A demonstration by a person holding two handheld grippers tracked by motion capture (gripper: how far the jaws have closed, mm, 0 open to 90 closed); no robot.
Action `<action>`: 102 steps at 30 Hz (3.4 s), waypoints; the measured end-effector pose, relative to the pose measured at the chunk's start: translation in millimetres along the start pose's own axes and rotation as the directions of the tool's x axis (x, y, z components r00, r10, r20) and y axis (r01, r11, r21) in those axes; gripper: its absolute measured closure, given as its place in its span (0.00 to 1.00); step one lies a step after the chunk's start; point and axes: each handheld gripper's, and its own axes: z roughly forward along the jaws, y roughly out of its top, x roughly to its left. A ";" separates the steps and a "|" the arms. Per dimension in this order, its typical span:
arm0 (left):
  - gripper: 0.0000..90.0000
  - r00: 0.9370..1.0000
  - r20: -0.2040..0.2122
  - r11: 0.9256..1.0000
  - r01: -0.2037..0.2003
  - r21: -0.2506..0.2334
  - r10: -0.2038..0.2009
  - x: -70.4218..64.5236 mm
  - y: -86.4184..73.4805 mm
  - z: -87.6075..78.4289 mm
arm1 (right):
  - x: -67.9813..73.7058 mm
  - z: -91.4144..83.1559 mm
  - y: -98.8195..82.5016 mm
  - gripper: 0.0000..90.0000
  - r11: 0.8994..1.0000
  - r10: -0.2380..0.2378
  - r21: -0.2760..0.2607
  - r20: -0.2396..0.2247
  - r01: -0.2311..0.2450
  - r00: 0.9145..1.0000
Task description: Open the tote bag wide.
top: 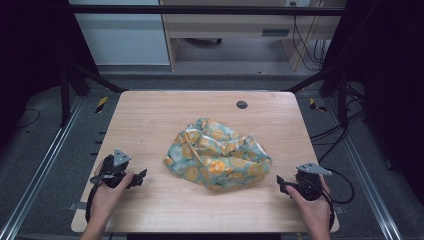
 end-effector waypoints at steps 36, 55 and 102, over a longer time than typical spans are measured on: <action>0.06 1.000 -0.002 1.000 -0.022 0.015 0.022 -9.5 -1.7 -1.4 | 62.1 32.0 149.8 0.16 0.982 -0.187 -0.025 -0.286 0.188 0.940; 0.06 1.000 -0.001 1.000 -0.026 0.017 0.026 -10.4 -1.5 -1.1 | 74.6 47.6 146.6 0.52 0.972 -0.201 0.050 -0.321 0.229 0.925; 0.11 0.995 0.082 0.987 -0.047 -0.153 0.060 -32.3 45.8 -38.1 | 134.4 -84.3 115.8 0.99 0.892 -0.431 -0.369 -0.521 0.260 0.737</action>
